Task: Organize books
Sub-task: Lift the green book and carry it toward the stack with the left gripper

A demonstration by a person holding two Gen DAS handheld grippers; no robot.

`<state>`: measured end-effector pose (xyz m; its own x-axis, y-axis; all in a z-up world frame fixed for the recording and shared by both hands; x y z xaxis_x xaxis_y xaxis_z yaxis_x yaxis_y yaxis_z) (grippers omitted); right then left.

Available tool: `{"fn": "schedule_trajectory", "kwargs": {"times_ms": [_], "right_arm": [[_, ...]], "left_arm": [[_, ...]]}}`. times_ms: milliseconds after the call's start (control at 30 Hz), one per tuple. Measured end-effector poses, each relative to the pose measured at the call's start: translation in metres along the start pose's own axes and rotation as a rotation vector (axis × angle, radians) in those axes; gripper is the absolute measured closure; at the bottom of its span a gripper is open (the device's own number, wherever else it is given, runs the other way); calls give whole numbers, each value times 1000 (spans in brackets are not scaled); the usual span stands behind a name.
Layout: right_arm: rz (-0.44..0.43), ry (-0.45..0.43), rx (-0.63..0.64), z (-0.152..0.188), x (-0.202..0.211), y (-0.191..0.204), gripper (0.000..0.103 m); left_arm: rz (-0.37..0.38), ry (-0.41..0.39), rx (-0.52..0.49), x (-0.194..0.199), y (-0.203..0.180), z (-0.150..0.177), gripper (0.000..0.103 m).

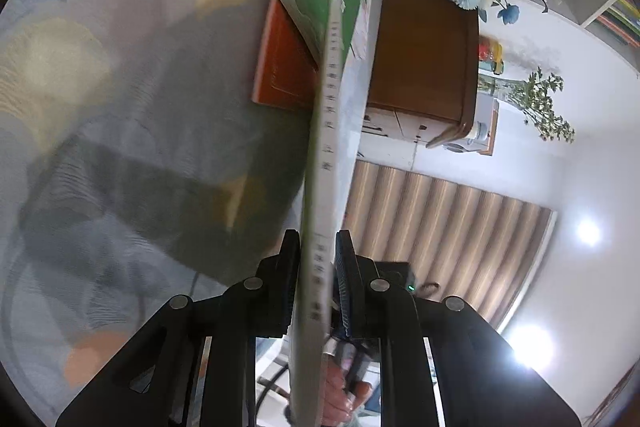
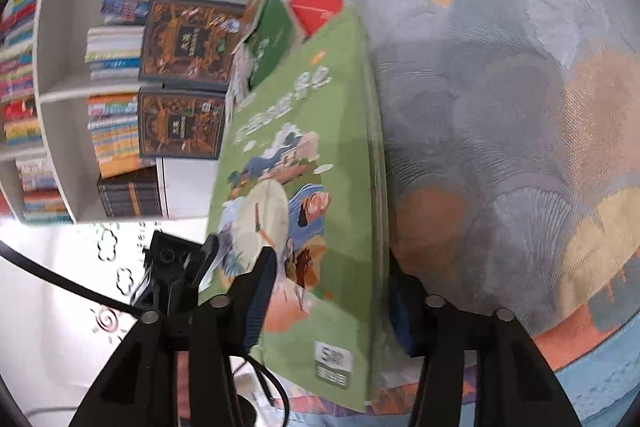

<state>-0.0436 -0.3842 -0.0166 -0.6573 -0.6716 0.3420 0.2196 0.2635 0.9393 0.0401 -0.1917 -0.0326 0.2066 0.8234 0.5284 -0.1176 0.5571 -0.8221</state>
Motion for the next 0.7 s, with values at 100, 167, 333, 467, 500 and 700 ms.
{"fn": "schedule_trajectory", "kwargs": {"times_ms": [100, 167, 333, 467, 500, 700], "right_arm": [[66, 18, 97, 5, -4, 19, 60], [157, 44, 216, 11, -10, 37, 60], [224, 76, 388, 23, -19, 76, 61], [259, 97, 523, 31, -28, 114, 61], [263, 105, 549, 33, -31, 122, 61], [234, 203, 725, 49, -88, 188, 61]], "left_arm": [[-51, -28, -57, 8, -2, 4, 89], [-101, -68, -136, 15, -10, 10, 89], [-220, -187, -310, 35, -30, 23, 89], [-239, -252, -366, 59, -39, 30, 88], [-231, -266, -365, 69, -39, 31, 87], [-189, -426, -313, 145, -27, 27, 87]]}}
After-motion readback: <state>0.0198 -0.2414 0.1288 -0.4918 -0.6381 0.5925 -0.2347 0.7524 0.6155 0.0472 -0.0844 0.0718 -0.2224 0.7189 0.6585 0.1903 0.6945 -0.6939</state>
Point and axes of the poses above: each gripper's, at about its wrist camera, not at the fingertips, and x roughly against the way its jaws point, y to its left, z to its underside, the point moved 6 cm from there along -x, roughly the way its jaws point, and after that the axes turned 13 degrees about -z, right-handed, at the moved point
